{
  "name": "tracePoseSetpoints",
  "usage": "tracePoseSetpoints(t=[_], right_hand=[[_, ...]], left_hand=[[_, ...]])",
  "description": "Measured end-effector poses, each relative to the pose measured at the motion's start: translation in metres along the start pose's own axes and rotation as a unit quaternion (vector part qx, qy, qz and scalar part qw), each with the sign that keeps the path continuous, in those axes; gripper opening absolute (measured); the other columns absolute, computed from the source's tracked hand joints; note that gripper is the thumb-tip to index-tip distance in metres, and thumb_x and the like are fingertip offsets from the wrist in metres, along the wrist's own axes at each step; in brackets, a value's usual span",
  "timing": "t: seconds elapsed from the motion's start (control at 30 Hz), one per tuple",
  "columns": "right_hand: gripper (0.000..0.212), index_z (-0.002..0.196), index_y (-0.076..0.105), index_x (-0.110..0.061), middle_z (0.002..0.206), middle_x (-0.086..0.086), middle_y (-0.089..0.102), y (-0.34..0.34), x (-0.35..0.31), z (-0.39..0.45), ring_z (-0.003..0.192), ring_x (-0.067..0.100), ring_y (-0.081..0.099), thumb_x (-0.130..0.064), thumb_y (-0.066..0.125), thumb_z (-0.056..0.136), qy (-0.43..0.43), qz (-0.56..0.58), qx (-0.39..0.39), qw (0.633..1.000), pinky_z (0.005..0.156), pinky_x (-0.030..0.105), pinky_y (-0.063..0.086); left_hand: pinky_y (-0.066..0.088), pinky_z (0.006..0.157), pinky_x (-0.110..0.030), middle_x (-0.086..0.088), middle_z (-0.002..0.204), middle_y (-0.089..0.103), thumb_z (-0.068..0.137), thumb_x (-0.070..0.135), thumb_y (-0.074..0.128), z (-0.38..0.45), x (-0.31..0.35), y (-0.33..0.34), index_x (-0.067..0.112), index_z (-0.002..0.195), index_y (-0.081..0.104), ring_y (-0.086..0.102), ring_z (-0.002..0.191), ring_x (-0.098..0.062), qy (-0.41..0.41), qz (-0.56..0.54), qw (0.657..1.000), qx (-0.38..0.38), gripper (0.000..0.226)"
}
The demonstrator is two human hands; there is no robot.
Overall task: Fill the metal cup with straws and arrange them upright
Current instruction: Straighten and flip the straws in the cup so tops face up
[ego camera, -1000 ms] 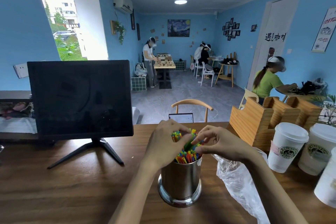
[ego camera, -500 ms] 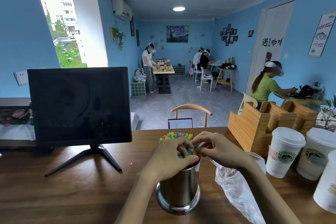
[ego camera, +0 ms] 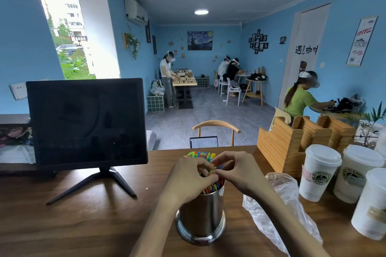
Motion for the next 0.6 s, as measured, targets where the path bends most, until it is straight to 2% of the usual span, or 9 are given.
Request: tracePoseSetpoints(t=[0.13, 0.27, 0.4, 0.47, 0.6], right_hand=[[0.012, 0.091, 0.079, -0.023, 0.086, -0.008, 0.078, 0.0037, 0.0001, -0.0026, 0.084, 0.008, 0.075, -0.025, 0.085, 0.08, 0.021, 0.081, -0.035, 0.996, 0.078, 0.037, 0.063], [0.01, 0.098, 0.081, -0.022, 0.091, -0.007, 0.078, 0.003, -0.0024, -0.0044, 0.09, 0.01, 0.074, -0.021, 0.073, 0.092, 0.02, 0.101, -0.058, 0.993, 0.086, 0.039, 0.061], [0.025, 0.105, 0.08, -0.025, 0.098, -0.006, 0.078, 0.0016, -0.006, -0.006, 0.099, 0.008, 0.072, -0.009, 0.062, 0.097, 0.028, 0.105, -0.089, 0.99, 0.092, 0.035, 0.059], [0.026, 0.108, 0.079, -0.026, 0.1, -0.007, 0.078, 0.0015, -0.0055, -0.0071, 0.1, 0.006, 0.072, -0.009, 0.064, 0.096, 0.029, 0.107, -0.095, 0.989, 0.091, 0.034, 0.059], [0.02, 0.107, 0.077, -0.032, 0.098, -0.012, 0.078, 0.0028, -0.0065, -0.0086, 0.093, 0.006, 0.073, -0.023, 0.076, 0.089, 0.018, 0.1, -0.068, 0.993, 0.084, 0.032, 0.061]], left_hand=[[0.05, 0.065, -0.027, 0.018, 0.058, 0.064, 0.067, 0.044, 0.089, 0.0053, -0.0052, -0.0039, 0.038, 0.076, 0.078, 0.055, 0.058, 0.002, -0.008, -0.016, 1.0, 0.003, 0.015], [0.059, 0.08, -0.033, 0.019, 0.077, 0.073, 0.071, 0.042, 0.088, 0.0072, -0.0071, -0.005, 0.036, 0.078, 0.079, 0.067, 0.078, 0.003, -0.01, -0.003, 1.0, -0.005, 0.013], [0.058, 0.082, -0.034, 0.02, 0.08, 0.072, 0.077, 0.042, 0.083, 0.0061, -0.0052, -0.005, 0.038, 0.078, 0.078, 0.067, 0.08, 0.003, 0.001, 0.012, 1.0, -0.002, 0.007], [0.059, 0.08, -0.033, 0.02, 0.079, 0.071, 0.082, 0.038, 0.08, 0.0049, -0.0034, -0.0038, 0.036, 0.079, 0.076, 0.066, 0.078, 0.004, 0.011, 0.004, 1.0, 0.013, 0.006], [0.057, 0.079, -0.026, 0.018, 0.084, 0.071, 0.091, 0.031, 0.074, 0.0014, -0.0024, -0.0044, 0.035, 0.086, 0.07, 0.066, 0.085, 0.004, 0.026, -0.066, 0.995, 0.074, 0.008]])
Point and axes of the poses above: each hand's wrist, its own z-axis towards the middle knuckle, its own y-axis out of the palm, x = y × z, the point moved 2 cm from there along z, towards the middle knuckle
